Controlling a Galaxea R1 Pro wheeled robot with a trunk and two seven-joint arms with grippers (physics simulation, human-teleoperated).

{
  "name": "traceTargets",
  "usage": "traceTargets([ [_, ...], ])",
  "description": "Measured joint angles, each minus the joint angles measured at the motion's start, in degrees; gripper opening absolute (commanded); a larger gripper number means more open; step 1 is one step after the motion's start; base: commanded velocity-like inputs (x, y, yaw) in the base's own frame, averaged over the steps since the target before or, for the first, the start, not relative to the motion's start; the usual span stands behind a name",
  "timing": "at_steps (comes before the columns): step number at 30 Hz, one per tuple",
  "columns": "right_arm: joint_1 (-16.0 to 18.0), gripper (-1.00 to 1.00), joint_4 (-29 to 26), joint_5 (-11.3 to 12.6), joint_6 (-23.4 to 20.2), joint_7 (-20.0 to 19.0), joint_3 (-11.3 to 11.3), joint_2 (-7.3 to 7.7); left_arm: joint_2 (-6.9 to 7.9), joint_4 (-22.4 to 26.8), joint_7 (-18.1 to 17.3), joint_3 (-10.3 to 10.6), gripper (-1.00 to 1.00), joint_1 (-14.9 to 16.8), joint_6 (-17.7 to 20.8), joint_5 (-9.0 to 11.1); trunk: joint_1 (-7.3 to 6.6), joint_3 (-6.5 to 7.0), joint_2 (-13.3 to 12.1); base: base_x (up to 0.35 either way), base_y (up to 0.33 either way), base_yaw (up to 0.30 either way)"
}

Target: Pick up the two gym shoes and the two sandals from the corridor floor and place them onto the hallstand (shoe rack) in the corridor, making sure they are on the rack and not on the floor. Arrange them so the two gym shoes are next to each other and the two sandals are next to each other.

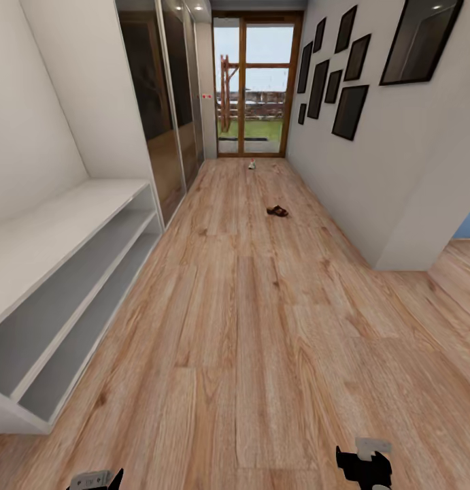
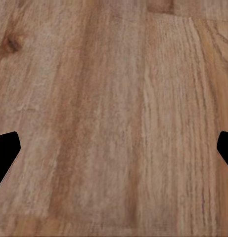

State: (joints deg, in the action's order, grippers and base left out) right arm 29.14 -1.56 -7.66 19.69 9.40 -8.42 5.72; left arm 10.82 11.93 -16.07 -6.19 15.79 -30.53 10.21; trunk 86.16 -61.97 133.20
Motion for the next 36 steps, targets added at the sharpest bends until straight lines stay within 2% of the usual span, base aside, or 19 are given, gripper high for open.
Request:
traceTargets([
  [36, 0.0, 1.00, 0.0, 0.0, 0.0, 0.0, 0.0, 0.00, 0.00, -0.1, 0.0, 0.0, 1.00, 0.0, 0.0, 0.0, 0.00, 0.00, 0.0, 0.339, 0.000, 0.000],
])
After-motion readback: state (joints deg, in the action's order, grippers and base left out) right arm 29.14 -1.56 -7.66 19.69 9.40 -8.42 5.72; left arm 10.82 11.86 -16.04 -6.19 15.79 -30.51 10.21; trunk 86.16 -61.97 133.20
